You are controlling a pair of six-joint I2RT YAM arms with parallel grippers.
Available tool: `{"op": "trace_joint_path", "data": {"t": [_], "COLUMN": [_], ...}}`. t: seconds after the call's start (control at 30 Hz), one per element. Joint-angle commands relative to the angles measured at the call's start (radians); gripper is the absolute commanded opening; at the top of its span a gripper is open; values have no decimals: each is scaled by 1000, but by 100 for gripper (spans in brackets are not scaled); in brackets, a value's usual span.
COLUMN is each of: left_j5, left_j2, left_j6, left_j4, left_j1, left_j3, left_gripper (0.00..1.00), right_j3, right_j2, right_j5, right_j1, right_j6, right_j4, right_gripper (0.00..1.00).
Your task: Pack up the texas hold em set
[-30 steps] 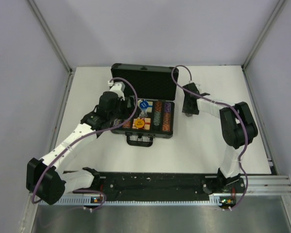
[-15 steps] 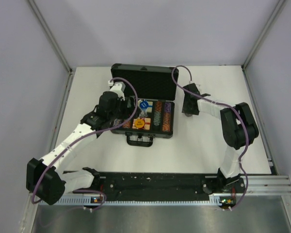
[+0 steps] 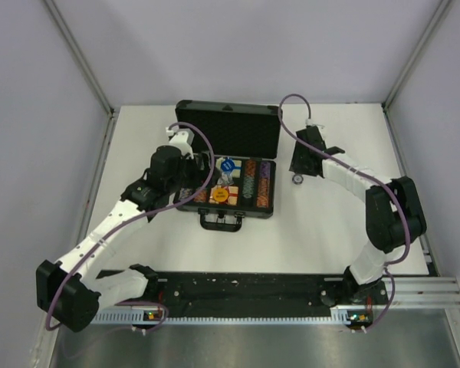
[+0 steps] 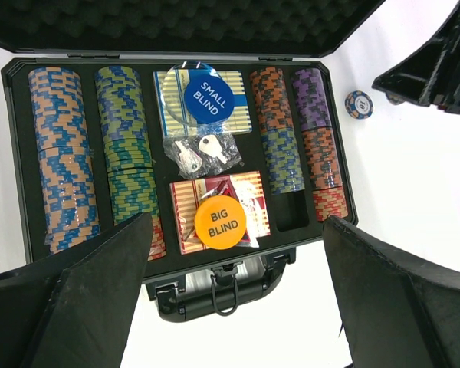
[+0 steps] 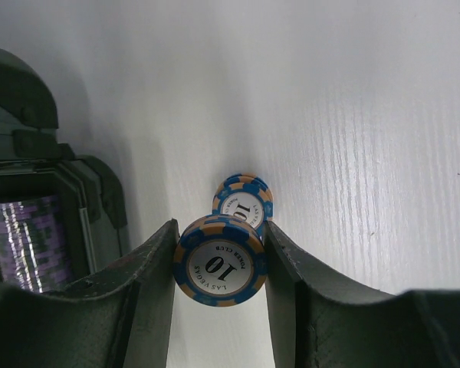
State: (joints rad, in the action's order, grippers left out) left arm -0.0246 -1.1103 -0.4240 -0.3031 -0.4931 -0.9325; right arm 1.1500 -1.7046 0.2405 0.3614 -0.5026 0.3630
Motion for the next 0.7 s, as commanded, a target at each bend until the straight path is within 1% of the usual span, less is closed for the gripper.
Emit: {"op": "trace_joint_path", "data": {"t": [0.0,0.17,0.37,0.5,0.67], "left_j5": [-5,-44,-127,-170,-192], "left_j2": [32,33,14,-19,-48], "left_j6": [-2,-12,-62,-113,-170], "left_j4": [12,22,91,169,286], "left_j1": [-4,-5,-5,-27,-73], "left_j3": [9,11,18,41,92], "left_gripper": [98,98,98,98,98], "right_j3": [1,7,24,53,91], "right_j2": [101,175,250,269,276], "right_j5": [-6,-26,-56,-34,6], "right_j1": [-9,-9,22,85,184], "right_j6": [-34,-71,-184,-264,-390], "right_j4": [1,68,183,278,364], "right_gripper": [9,9,8,8,7]}}
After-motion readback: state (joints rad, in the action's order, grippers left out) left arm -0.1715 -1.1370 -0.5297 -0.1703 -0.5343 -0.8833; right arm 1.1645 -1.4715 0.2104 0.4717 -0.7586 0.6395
